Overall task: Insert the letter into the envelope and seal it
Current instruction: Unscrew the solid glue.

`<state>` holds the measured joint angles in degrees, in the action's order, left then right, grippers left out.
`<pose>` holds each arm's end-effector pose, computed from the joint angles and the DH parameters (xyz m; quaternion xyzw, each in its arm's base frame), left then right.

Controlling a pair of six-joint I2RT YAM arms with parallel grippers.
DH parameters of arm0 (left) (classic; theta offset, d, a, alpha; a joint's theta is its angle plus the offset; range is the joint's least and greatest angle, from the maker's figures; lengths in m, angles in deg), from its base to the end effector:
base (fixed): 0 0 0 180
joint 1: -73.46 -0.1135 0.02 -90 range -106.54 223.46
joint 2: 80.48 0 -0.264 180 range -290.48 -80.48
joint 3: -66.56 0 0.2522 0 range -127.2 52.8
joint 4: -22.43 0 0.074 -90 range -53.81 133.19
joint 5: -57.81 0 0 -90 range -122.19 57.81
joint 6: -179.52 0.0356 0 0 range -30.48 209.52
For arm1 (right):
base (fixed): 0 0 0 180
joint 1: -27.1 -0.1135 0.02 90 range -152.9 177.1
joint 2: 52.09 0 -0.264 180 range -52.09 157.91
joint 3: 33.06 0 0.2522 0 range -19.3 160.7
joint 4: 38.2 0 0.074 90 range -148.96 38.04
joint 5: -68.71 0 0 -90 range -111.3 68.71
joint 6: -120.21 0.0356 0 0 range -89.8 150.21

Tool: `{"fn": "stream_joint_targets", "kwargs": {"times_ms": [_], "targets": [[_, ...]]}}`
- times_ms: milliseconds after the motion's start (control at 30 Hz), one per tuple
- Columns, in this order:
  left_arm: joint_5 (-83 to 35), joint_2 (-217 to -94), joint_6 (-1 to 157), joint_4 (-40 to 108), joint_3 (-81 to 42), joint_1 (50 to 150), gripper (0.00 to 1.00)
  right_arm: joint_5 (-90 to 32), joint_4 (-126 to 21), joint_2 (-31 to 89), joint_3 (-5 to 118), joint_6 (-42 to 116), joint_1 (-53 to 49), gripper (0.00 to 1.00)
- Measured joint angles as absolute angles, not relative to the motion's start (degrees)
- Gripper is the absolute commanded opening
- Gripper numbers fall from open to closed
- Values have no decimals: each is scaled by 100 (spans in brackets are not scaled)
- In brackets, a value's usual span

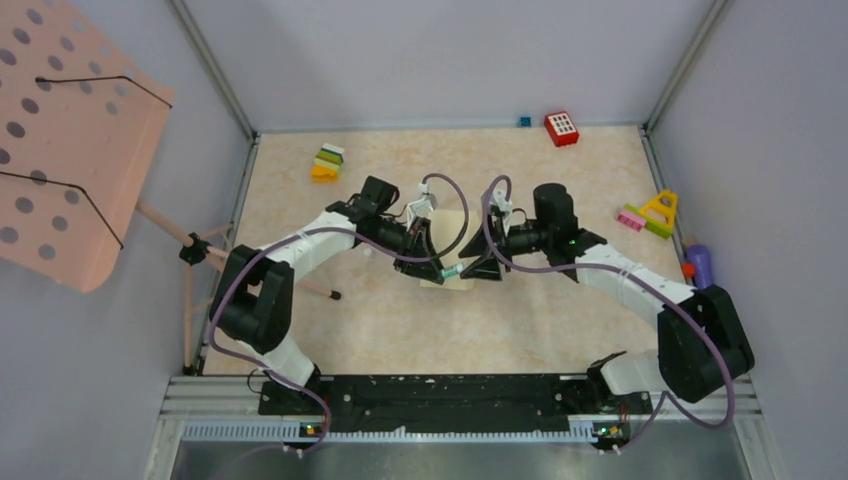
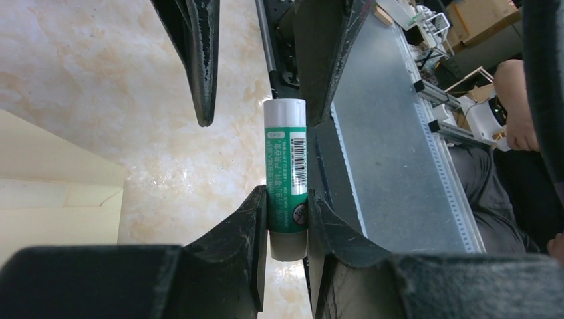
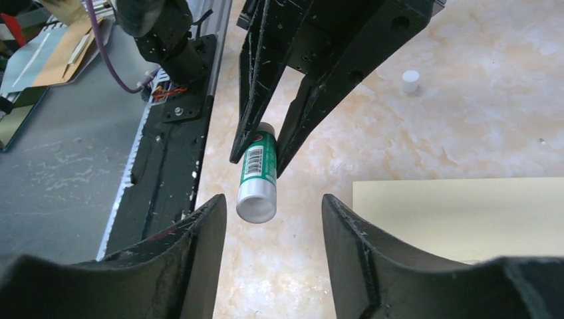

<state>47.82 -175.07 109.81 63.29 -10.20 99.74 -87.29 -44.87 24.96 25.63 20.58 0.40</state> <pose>0.2740 -0.1744 0.2309 0.4509 0.6089 -0.6290 0.1741 0.2359 0.1550 0.2539 -0.4985 0.5810 0.5212 0.3773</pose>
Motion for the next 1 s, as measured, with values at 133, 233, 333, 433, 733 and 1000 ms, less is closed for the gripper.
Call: {"fn": "stream_joint_targets", "kwargs": {"times_ms": [133, 233, 333, 433, 733, 1000], "targets": [[4388, -17358, 11025, 6353, -1020, 9974, 0, -8699, -4474, 2614, 2705, 2539, 38, 57], [4069, -17105, 11025, 6287, -1020, 9974, 0, -8777, -4470, 2809, 2960, 2901, 68, 55], [4019, -16939, 11023, 6193, -1020, 9974, 0, -8834, -4443, 2811, 2982, 2925, 75, 50], [4045, -16941, 11034, 6215, -1020, 9974, 0, -8865, -4282, 2713, 2825, 2871, 75, 43], [4159, -17140, 11338, 6676, -1171, 9974, 0, -8928, -4282, 2651, 2759, 2670, 75, 31], [3872, -17127, 11392, 6755, -1193, 9976, 0, -8983, -4411, 2870, 2884, 2984, 77, 23]]}}
